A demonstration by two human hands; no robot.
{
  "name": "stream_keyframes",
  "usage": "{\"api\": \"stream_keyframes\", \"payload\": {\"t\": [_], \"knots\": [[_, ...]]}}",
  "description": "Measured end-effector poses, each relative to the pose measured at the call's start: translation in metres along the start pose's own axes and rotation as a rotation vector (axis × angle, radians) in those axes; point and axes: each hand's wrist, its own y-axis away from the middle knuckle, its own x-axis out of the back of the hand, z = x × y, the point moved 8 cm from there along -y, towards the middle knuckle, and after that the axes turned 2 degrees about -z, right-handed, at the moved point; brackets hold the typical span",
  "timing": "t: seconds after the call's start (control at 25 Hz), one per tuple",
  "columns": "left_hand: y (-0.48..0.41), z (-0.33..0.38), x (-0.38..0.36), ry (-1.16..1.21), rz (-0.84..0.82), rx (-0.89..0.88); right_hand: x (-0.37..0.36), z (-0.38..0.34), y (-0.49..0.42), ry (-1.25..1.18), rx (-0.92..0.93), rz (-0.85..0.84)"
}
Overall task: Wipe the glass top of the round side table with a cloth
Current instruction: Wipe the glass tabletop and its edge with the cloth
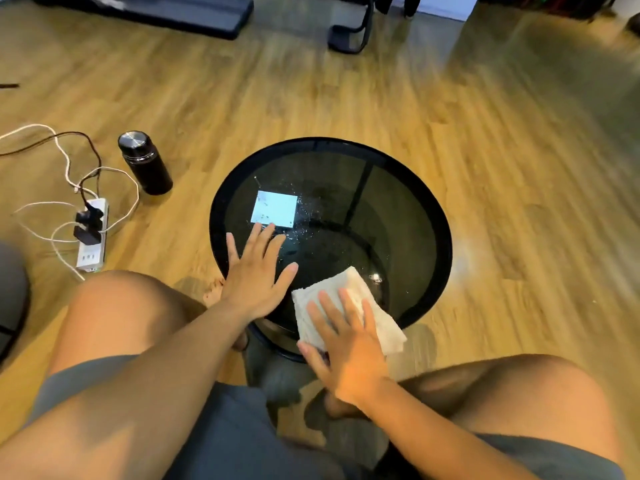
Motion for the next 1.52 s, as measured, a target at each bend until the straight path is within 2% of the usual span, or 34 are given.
{"api": "stream_keyframes", "payload": {"t": [0.08, 0.2, 0.4, 0.48, 0.56, 0.72, 0.8, 0.92, 1.0, 1.08, 1.16, 1.24, 1.32, 1.44, 1.52], "knots": [[-0.004, 0.004, -0.013, -0.075, -0.014, -0.027, 0.005, 0.024, 0.000, -0.014, 0.062, 0.015], [-0.006, 0.004, -0.019, -0.121, -0.023, -0.012, 0.014, 0.103, -0.009, -0.016, -0.016, 0.047], [-0.004, 0.003, -0.010, -0.065, 0.028, -0.014, 0.037, 0.237, -0.042, -0.029, -0.406, 0.036], [-0.004, 0.002, -0.008, -0.039, 0.041, -0.011, 0.041, 0.245, -0.049, -0.162, -0.573, 0.123], [-0.003, 0.002, -0.007, -0.019, 0.055, -0.011, 0.041, 0.223, -0.044, -0.228, -0.627, 0.237], [-0.003, 0.001, -0.006, 0.015, 0.077, -0.019, 0.036, 0.126, -0.023, -0.134, -0.483, 0.277], [-0.002, 0.001, -0.006, 0.036, 0.087, -0.027, 0.034, 0.057, -0.019, -0.189, -0.283, 0.320], [-0.001, 0.000, -0.007, 0.060, 0.099, -0.042, 0.028, -0.031, -0.024, -0.202, 0.028, 0.267], [-0.001, -0.002, -0.007, 0.067, 0.105, -0.043, 0.031, -0.029, -0.032, -0.155, 0.136, 0.258], [-0.001, -0.001, -0.005, 0.072, 0.113, -0.050, 0.033, 0.017, -0.037, -0.064, 0.145, 0.258], [-0.001, -0.001, -0.003, 0.086, 0.120, -0.040, 0.039, 0.100, -0.045, -0.003, -0.019, 0.274], [0.000, -0.001, -0.004, 0.096, 0.109, -0.034, 0.053, 0.196, -0.056, 0.025, -0.288, 0.258], [-0.001, -0.001, -0.005, 0.097, 0.101, -0.034, 0.062, 0.255, -0.068, -0.013, -0.519, 0.208], [-0.002, -0.002, -0.004, 0.110, 0.100, -0.022, 0.061, 0.243, -0.078, -0.081, -0.630, 0.249], [-0.002, -0.002, -0.002, 0.128, 0.113, -0.019, 0.059, 0.187, -0.074, -0.123, -0.550, 0.296]]}}
